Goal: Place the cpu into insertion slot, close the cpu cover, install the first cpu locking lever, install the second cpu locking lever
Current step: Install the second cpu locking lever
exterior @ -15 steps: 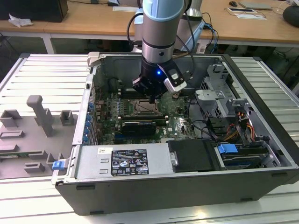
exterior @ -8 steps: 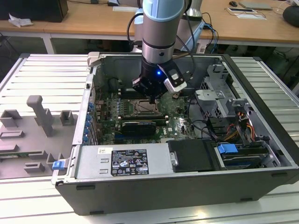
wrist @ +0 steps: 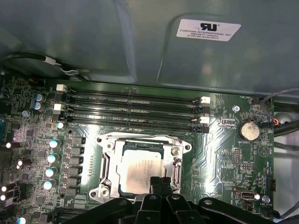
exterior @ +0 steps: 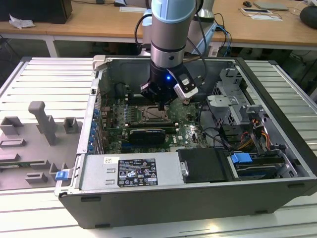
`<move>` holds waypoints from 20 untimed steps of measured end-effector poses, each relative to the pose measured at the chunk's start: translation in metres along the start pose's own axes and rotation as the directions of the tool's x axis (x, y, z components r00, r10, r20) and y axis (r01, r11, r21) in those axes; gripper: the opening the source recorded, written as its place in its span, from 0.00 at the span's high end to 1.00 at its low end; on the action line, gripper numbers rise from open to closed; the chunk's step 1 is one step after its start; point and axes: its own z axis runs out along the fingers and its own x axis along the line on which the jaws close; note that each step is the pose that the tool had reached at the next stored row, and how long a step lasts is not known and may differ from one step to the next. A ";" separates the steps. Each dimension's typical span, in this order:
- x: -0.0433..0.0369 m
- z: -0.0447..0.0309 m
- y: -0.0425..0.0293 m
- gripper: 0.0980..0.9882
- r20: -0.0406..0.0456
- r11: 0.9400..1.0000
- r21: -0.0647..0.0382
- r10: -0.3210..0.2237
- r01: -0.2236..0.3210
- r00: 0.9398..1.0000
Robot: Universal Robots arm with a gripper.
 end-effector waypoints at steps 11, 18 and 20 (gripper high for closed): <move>0.0002 -0.0003 -0.0024 0.99 0.000 1.000 0.000 0.000 0.000 1.000; 0.0003 -0.0006 -0.0045 0.99 0.000 1.000 0.000 0.000 0.000 1.000; 0.0004 -0.0006 -0.0049 0.99 0.000 1.000 0.000 0.000 0.000 1.000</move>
